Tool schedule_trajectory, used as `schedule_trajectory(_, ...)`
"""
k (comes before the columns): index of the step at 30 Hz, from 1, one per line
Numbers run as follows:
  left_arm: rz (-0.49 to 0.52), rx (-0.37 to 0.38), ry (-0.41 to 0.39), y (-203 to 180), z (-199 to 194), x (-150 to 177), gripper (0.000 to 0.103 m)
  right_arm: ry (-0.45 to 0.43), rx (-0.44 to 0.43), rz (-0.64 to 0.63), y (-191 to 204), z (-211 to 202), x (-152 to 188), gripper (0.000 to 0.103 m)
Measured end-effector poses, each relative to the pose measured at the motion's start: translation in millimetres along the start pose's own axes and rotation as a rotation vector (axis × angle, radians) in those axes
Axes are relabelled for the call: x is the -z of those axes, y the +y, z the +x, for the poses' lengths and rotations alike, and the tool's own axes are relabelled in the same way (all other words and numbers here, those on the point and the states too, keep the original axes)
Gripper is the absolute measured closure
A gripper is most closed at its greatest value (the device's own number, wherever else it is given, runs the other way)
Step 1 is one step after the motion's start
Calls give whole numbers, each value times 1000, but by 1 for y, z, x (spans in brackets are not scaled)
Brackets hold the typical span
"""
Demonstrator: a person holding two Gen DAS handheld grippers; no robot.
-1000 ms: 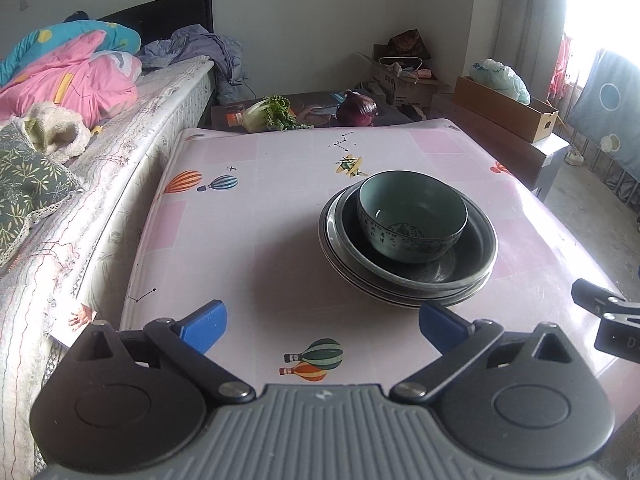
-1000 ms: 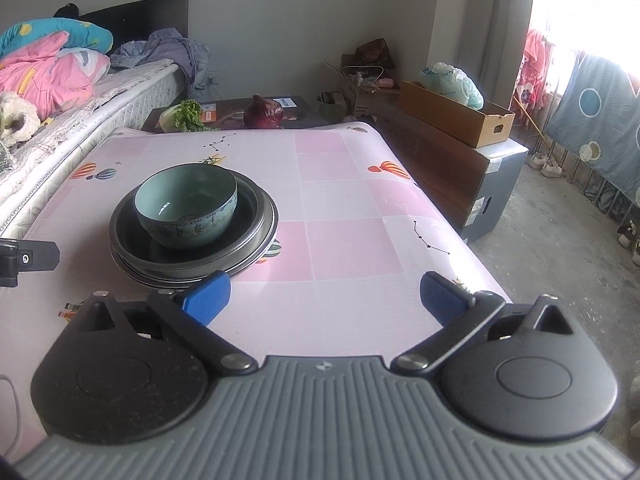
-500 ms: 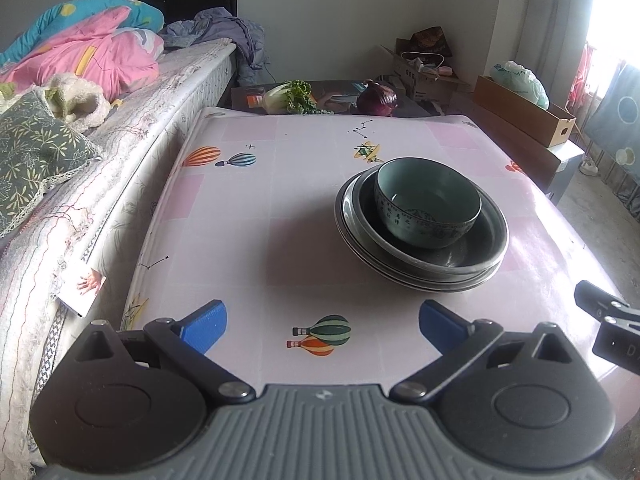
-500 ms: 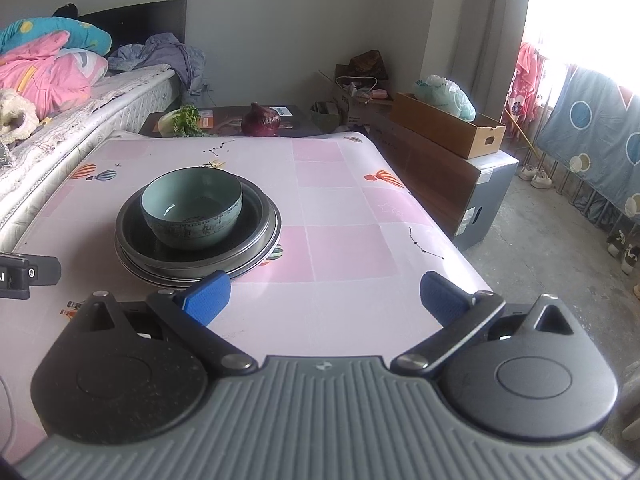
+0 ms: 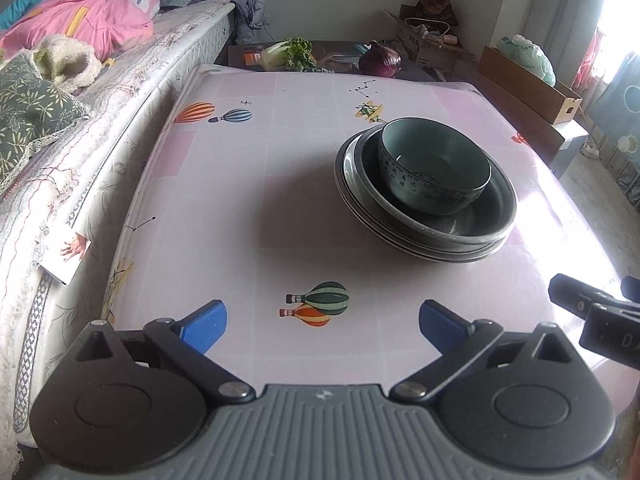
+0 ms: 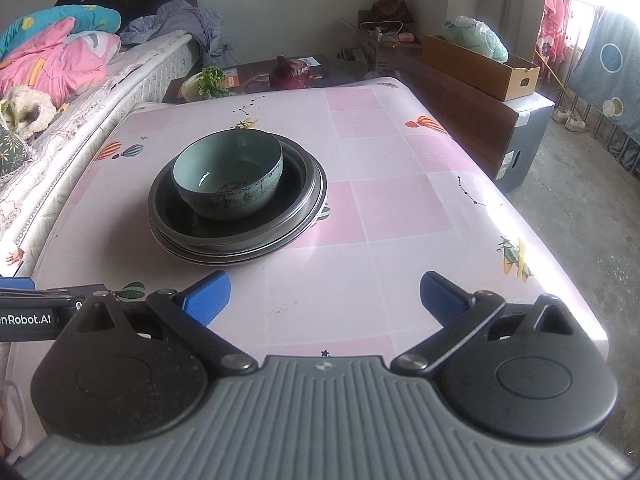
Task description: Organize plates and bowls
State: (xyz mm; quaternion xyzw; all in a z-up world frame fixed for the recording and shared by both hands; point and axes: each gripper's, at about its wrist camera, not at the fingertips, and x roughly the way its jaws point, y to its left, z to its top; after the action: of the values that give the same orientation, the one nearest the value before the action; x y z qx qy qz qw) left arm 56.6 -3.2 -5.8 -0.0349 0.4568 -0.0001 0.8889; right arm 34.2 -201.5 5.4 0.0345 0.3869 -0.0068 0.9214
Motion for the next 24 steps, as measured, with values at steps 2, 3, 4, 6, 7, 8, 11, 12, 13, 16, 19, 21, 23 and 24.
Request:
schedule_trajectory(2,3,-4,5,-1,2,-1,0,3,-4,-5,1,1,-1,1)
schedule_trajectory(3,4,-6,6,-1,2,-1,0,5,-4,-7,1,2,-1,1)
schedule_trajectory(4,4,-8,8,-1,3,-1,0,8,-4,-9,1,3,-1,1)
schedule_trajectory(6,4,-9,14,-2,5,-2,0,15,-8,-7,1,5,-1,1)
schedule_trajectory(7,3,-10,16,-2,6,-3,0,18,-10,-5,1,6,-2,1)
schedule_trajectory(8,3,-11,17,-2,6,-3,0,21,-11,-5,1,7,-2,1)
schedule_trajectory(11,4,-15,16,-2,7,-4,0,27,-13,-6,2,9,-2,1)
schedule_trajectory(12,4,-15,16,-2,7,-4,0,27,-13,-6,2,9,-2,1)
schedule_trajectory(13,3,-16,16,-2,7,-4,0,28,-14,-6,2,10,-3,1)
schedule_trajectory(16,3,-18,13,-2,7,-5,0,30,-16,-10,2,11,-3,1)
schedule_trajectory(19,7,-20,13,-2,8,-5,0,31,-16,-13,2,11,-3,1)
schedule_trajectory(21,7,-21,15,-3,8,-5,0,32,-14,-14,3,12,-3,1)
schedule_trajectory(23,6,-20,16,-2,8,-5,0,34,-12,-13,3,12,-3,1)
schedule_trajectory(24,6,-20,16,-2,8,-6,0,35,-13,-12,3,12,-3,1)
